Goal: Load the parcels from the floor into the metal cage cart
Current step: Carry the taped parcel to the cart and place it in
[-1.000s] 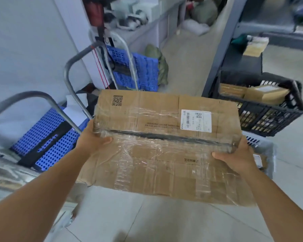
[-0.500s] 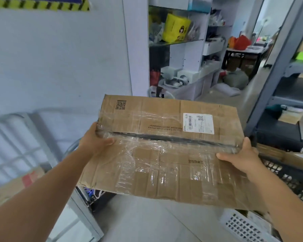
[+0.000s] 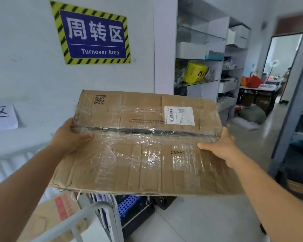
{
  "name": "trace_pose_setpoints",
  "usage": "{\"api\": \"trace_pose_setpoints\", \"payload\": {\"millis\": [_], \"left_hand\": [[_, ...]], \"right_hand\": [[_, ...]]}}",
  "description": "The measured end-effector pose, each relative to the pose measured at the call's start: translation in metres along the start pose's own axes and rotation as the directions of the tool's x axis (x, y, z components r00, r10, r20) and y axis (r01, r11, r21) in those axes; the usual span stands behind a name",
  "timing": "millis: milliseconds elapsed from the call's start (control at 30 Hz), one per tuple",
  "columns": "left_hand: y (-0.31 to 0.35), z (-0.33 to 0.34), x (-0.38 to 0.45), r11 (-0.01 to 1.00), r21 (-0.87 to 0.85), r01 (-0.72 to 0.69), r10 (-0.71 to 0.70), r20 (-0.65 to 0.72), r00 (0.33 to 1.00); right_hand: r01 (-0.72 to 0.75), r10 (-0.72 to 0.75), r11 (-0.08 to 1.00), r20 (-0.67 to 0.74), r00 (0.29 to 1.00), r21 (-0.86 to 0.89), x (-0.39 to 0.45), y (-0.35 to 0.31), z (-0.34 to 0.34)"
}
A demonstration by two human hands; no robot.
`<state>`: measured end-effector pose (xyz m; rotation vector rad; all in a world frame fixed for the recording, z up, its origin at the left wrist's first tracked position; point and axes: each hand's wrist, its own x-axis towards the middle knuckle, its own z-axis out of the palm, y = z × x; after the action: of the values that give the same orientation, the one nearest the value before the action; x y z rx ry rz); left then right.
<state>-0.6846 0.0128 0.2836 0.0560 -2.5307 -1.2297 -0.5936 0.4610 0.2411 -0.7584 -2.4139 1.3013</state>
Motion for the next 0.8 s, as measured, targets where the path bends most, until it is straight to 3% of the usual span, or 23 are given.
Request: {"api": "trace_pose_setpoints", "payload": {"millis": [433,800], "left_hand": [[-0.063,-0.179,-0.038,0.996,-0.051,0.068,-0.078,-0.21,0.975],[-0.131,-0.279,-0.069,0.971,-0.018,0.237,-0.223,-0.413,0.883]], "right_hand": [[0.182,-0.183,0.983,0.138,0.973,0.016,-0.075,-0.13,0.104],[0.316,-0.319,0.947,0.323,0.891,0.063,-0.105,-0.217,0.231]]}}
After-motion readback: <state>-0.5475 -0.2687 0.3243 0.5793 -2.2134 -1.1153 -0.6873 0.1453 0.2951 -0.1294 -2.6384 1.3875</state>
